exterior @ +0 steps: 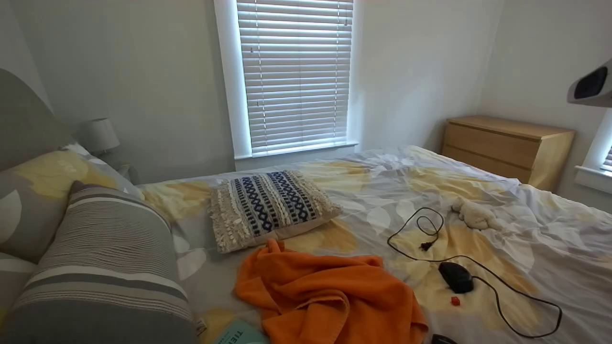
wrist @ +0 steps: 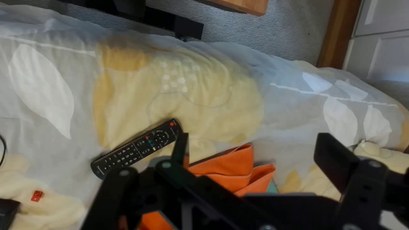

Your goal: Push a button on the remote control

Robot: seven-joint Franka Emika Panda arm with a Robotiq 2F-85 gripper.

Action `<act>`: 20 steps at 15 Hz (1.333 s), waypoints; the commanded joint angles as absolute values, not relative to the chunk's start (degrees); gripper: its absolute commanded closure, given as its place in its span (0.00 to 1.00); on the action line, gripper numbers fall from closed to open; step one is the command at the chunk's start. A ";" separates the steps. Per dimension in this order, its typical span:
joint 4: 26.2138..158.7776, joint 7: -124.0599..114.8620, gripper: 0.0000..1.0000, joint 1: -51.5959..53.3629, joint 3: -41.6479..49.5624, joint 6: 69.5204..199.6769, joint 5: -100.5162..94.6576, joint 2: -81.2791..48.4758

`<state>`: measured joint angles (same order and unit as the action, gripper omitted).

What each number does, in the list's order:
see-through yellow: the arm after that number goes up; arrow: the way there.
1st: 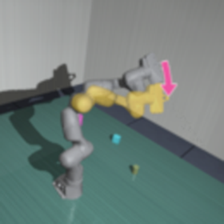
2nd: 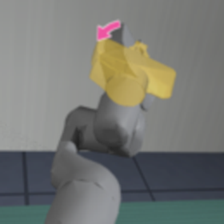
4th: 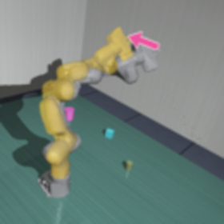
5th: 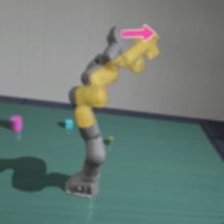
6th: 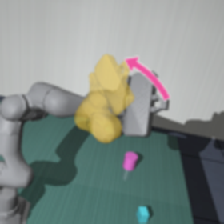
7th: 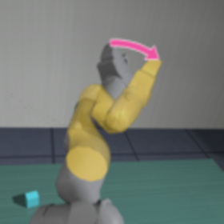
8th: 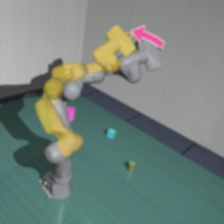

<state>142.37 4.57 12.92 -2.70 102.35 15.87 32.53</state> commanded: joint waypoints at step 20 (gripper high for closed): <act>148.61 -13.04 0.85 5.82 -8.47 149.91 -9.26 -1.44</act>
<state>150.00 -7.26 6.54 -8.23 146.36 -3.64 3.90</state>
